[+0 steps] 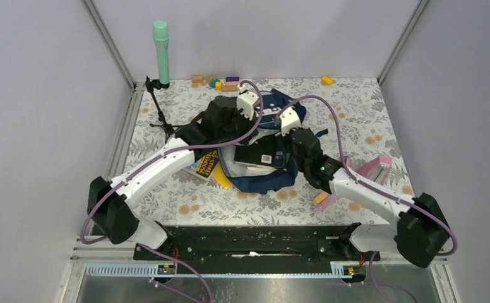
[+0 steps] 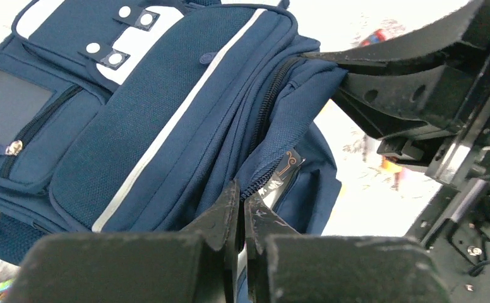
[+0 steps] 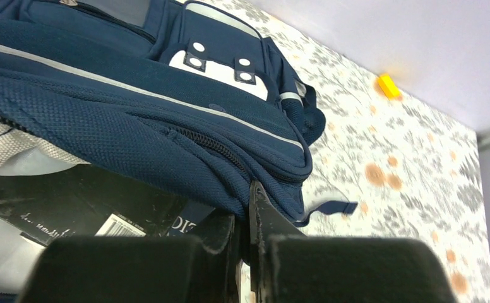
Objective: Pack the student bag
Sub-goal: Place the book in the student bag, then pick up the book from the center of the board.
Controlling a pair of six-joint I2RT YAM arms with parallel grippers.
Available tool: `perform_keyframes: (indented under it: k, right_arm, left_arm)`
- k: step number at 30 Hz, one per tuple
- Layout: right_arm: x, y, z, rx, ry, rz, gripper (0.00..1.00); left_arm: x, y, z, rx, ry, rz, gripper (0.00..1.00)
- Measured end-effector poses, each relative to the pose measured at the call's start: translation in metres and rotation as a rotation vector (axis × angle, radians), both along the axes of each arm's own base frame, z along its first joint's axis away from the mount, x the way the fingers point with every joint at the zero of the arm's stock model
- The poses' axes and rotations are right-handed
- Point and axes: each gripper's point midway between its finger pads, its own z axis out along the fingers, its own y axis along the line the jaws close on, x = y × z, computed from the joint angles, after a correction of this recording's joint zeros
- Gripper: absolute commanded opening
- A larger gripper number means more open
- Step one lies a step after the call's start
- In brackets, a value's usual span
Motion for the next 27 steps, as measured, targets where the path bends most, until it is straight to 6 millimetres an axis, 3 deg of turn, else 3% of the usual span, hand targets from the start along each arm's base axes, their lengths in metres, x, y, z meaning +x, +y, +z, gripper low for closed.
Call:
perform_keyframes:
  k: [4, 7, 10, 15, 20, 23, 27]
  right_arm:
    - [-0.018, -0.032, -0.004, 0.033, 0.001, -0.121, 0.00]
    - [-0.026, -0.052, -0.008, 0.036, 0.007, -0.204, 0.00]
    - [-0.028, -0.061, -0.012, 0.038, 0.013, -0.254, 0.00]
    - [-0.029, -0.064, -0.018, 0.050, 0.024, -0.276, 0.00]
    - [-0.030, -0.064, -0.020, 0.063, 0.028, -0.279, 0.00]
    - [-0.030, -0.063, -0.020, 0.072, 0.031, -0.281, 0.00]
    - [-0.030, -0.063, -0.021, 0.084, 0.034, -0.284, 0.00]
  left_arm:
    - [-0.001, -0.019, -0.001, -0.051, 0.015, -0.044, 0.62]
    - [0.006, -0.016, 0.005, -0.077, 0.003, -0.003, 0.84]
    - [0.009, 0.001, 0.007, -0.117, -0.008, 0.100, 0.98]
    - [-0.024, 0.057, -0.002, -0.219, 0.015, 0.315, 0.99]
    - [-0.046, 0.092, -0.009, -0.353, 0.070, 0.481, 0.99]
    - [-0.055, 0.106, -0.037, -0.391, 0.140, 0.562, 0.99]
    - [-0.069, 0.129, -0.100, -0.399, 0.274, 0.689, 0.99]
